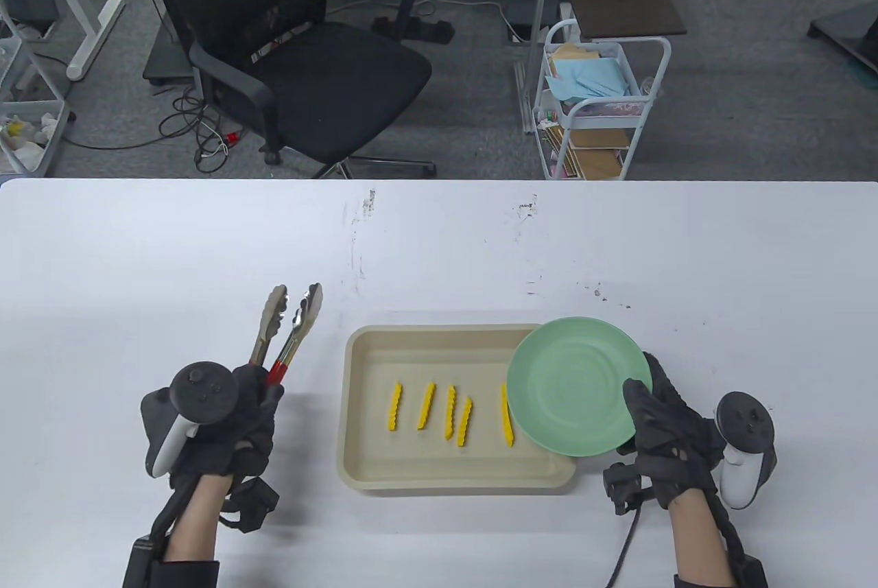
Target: Hold plate and receive fries gripped by tongs from baking tray
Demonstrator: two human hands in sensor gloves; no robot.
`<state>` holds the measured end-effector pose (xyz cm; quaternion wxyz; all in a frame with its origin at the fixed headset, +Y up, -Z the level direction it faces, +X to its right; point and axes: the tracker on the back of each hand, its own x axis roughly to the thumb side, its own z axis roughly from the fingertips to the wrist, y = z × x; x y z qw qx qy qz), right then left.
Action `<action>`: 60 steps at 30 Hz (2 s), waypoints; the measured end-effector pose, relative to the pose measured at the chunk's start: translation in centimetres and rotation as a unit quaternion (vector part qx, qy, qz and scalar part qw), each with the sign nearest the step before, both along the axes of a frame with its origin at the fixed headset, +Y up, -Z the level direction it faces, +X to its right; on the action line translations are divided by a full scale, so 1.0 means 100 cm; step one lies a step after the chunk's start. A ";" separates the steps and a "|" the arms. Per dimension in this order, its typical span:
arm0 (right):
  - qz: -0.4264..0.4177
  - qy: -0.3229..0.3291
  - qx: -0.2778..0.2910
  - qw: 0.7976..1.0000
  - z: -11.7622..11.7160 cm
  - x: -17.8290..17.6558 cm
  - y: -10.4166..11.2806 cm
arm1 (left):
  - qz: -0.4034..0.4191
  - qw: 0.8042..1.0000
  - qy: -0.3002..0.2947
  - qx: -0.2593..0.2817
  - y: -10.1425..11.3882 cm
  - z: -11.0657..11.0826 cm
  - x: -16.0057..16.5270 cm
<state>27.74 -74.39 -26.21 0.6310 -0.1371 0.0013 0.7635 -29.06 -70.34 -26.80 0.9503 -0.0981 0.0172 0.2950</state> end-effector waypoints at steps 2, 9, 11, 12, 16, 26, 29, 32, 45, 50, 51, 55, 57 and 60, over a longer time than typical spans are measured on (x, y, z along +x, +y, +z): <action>-0.001 0.000 0.000 1.000 0.000 0.000 0.000 | -0.011 0.999 -0.024 0.023 0.008 0.005 0.011; -0.008 0.000 0.000 1.000 -0.001 0.001 -0.001 | -0.124 0.989 -0.082 0.007 0.010 0.012 0.041; -0.009 0.002 0.001 1.000 -0.001 0.002 -0.001 | -0.169 0.981 -0.093 0.013 0.008 0.015 0.051; -0.010 0.003 0.001 1.000 -0.001 0.002 -0.001 | -0.181 0.979 -0.097 0.012 0.007 0.016 0.055; -0.010 0.005 0.001 1.000 -0.001 0.002 -0.001 | -0.242 0.965 -0.097 0.017 0.005 0.022 0.071; -0.012 0.010 0.000 1.000 -0.001 0.002 -0.001 | -0.284 0.956 -0.068 0.007 0.006 0.029 0.090; -0.010 0.009 -0.001 1.000 -0.001 0.002 -0.001 | -0.270 0.961 -0.058 0.012 0.007 0.027 0.089; -0.012 0.009 -0.002 1.000 -0.001 0.002 -0.001 | -0.262 0.963 -0.060 0.015 0.009 0.025 0.087; -0.009 0.018 -0.015 1.000 -0.003 -0.002 -0.004 | -0.087 0.985 -0.090 0.118 0.053 0.020 0.135; -0.016 0.034 -0.028 0.999 -0.004 -0.005 -0.007 | -0.086 0.982 -0.128 0.105 0.041 0.016 0.170; -0.021 0.036 -0.031 0.999 -0.004 -0.006 -0.008 | -0.092 0.982 -0.131 0.104 0.038 0.015 0.175; -0.041 0.047 -0.041 0.997 -0.006 -0.008 -0.012 | -0.091 0.979 -0.142 0.115 0.034 0.013 0.189; -0.048 0.052 -0.044 0.997 -0.007 -0.009 -0.013 | -0.102 0.977 -0.147 0.117 0.035 0.012 0.195; -0.059 0.057 -0.047 0.995 -0.008 -0.010 -0.015 | -0.113 0.975 -0.156 0.113 0.036 0.012 0.201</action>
